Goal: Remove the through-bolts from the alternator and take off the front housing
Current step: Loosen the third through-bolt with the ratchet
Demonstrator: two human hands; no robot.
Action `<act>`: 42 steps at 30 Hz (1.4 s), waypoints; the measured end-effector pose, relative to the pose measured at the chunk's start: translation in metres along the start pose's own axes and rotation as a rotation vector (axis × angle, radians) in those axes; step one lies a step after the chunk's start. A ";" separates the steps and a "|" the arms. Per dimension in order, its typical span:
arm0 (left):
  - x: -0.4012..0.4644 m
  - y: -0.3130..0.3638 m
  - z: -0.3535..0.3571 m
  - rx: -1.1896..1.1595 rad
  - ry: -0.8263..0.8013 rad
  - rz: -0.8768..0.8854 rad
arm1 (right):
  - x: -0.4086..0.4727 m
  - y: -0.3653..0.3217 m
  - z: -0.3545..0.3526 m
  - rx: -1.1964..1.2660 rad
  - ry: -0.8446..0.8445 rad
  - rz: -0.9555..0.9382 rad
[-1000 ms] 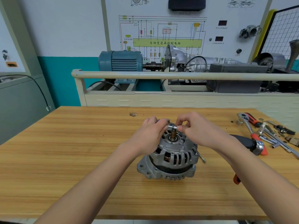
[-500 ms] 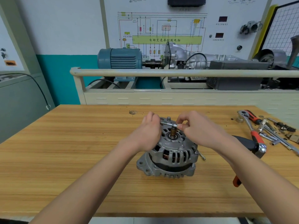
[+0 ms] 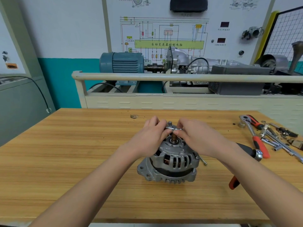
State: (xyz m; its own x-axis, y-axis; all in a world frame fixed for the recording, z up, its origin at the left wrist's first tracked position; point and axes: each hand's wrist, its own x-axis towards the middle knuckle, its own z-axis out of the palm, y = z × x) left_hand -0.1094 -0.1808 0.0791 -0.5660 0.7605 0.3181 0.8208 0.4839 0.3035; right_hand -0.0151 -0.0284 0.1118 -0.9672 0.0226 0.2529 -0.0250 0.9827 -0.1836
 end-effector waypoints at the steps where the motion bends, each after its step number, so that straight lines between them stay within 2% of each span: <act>1: -0.001 0.000 0.000 -0.003 0.003 0.007 | -0.001 0.001 0.000 0.019 0.009 -0.007; 5: -0.004 0.002 -0.001 0.027 0.075 0.049 | -0.006 0.002 -0.001 0.049 0.054 -0.060; 8: -0.005 0.004 -0.003 0.154 0.153 0.116 | -0.005 0.000 -0.002 0.052 0.067 -0.082; 11: 0.000 0.011 -0.001 0.251 0.121 0.185 | -0.004 -0.001 -0.001 0.047 0.072 -0.072; 16: 0.003 0.016 -0.001 0.115 0.071 0.176 | -0.004 0.002 0.002 0.096 0.099 -0.053; 22: 0.004 0.014 -0.003 0.060 0.010 0.170 | -0.002 0.008 0.001 0.186 0.080 -0.020; 27: 0.006 0.012 -0.002 0.103 -0.009 0.200 | -0.005 0.010 0.004 0.209 0.102 -0.021; 33: 0.006 0.011 0.000 0.152 -0.061 0.206 | -0.024 0.014 0.010 0.212 0.098 0.063; 38: 0.005 0.011 0.001 0.032 0.010 0.162 | -0.025 0.010 0.008 0.255 0.178 0.119; 42: 0.006 0.009 0.002 0.045 0.042 0.168 | -0.021 0.025 0.001 0.327 0.195 0.177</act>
State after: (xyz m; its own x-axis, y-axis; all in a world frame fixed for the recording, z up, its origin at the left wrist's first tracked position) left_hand -0.1052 -0.1707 0.0818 -0.4229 0.8137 0.3987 0.9060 0.3715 0.2029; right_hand 0.0044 -0.0043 0.1013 -0.8987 0.2507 0.3597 0.0277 0.8512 -0.5242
